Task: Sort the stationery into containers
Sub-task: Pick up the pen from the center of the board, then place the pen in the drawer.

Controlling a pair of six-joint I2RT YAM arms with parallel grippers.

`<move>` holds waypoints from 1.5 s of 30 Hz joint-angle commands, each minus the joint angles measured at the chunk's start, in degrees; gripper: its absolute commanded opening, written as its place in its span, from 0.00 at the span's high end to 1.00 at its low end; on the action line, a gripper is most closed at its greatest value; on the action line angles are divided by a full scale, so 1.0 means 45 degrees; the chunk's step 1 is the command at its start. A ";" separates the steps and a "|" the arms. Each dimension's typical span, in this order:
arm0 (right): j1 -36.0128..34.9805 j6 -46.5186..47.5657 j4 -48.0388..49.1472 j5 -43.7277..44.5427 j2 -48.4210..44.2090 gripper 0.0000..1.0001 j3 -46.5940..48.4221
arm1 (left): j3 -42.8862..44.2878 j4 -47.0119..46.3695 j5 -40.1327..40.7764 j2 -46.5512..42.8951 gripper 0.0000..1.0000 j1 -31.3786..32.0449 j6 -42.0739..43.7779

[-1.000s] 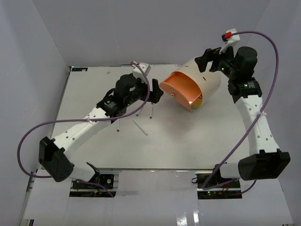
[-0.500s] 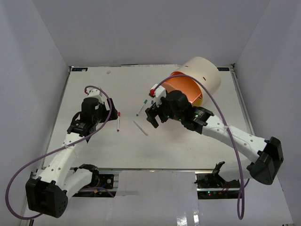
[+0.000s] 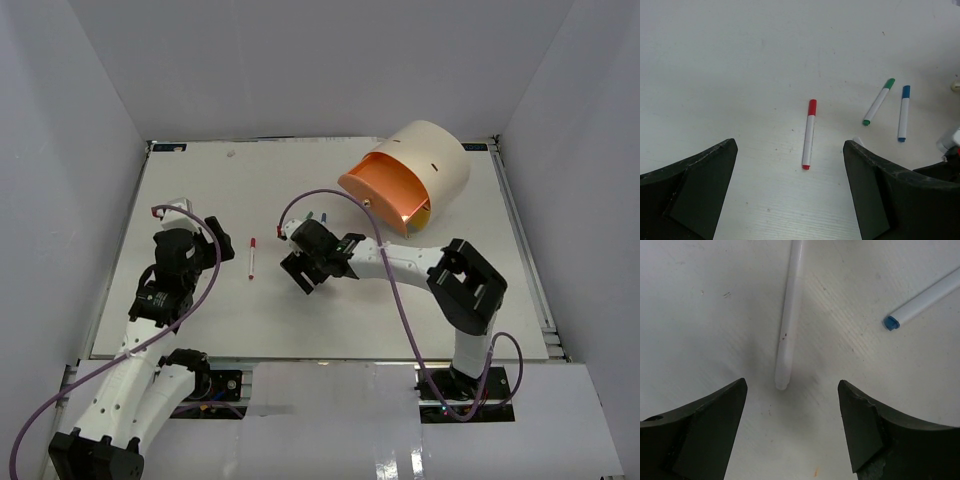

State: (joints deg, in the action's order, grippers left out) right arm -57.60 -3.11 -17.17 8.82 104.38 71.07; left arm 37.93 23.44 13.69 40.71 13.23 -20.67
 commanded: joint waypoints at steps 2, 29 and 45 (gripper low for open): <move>-0.0012 -0.0206 0.0143 0.0014 0.0982 0.22 0.1392 | -0.0070 -0.0170 0.0668 0.0035 0.02 -0.0050 -0.0134; 0.0027 0.1764 -0.2197 0.2055 -0.1802 0.92 0.3930 | -0.0012 -0.0170 0.0688 0.0153 0.02 -0.0050 -0.0075; 0.4655 0.4481 -0.3138 0.1948 -0.4836 0.91 0.3526 | -0.0031 -0.0229 0.0024 0.0563 0.02 -0.0050 0.0061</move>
State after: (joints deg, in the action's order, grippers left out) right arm -38.35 14.26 -29.12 20.84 82.61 89.49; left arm 37.93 23.40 15.09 43.20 13.23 -20.82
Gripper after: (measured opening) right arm 0.146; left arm 0.979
